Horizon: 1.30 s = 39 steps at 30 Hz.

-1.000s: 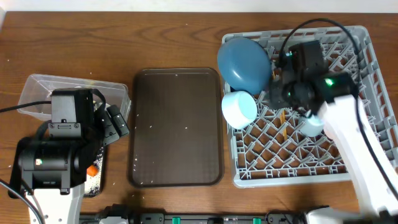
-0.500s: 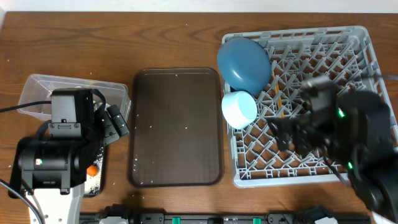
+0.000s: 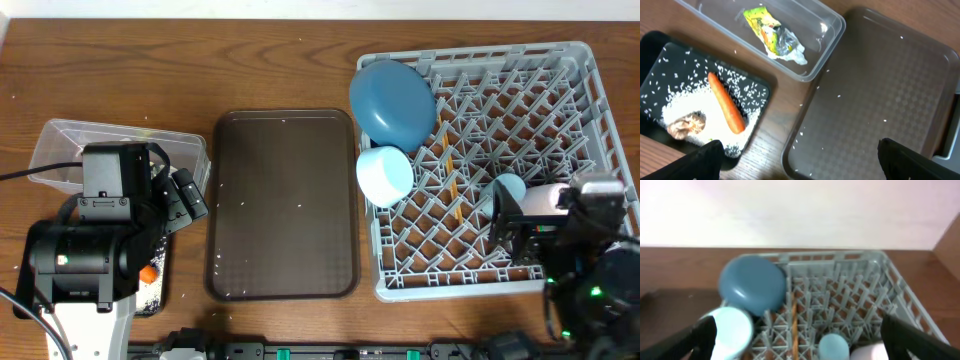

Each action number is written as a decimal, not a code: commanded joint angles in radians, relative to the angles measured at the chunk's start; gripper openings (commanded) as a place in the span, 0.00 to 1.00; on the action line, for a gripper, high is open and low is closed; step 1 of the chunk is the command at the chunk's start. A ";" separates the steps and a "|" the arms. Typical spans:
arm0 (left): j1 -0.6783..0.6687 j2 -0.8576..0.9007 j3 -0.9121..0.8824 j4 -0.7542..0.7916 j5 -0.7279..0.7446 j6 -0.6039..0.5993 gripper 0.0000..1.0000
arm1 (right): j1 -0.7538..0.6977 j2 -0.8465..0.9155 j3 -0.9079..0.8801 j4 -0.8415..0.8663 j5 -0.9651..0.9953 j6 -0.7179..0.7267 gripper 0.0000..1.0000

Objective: Sort waste into correct bins and load items into the dishwasher rack

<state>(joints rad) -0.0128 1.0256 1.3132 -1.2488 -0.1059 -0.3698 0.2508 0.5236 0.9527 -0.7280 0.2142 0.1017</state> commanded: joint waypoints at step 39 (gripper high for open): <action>0.006 0.001 0.007 -0.001 -0.011 -0.009 0.98 | -0.088 -0.518 -0.948 0.667 -0.099 -0.005 0.99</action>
<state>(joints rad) -0.0128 1.0256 1.3132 -1.2491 -0.1059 -0.3698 0.1734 0.0120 0.0093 -0.0605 0.1230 0.0978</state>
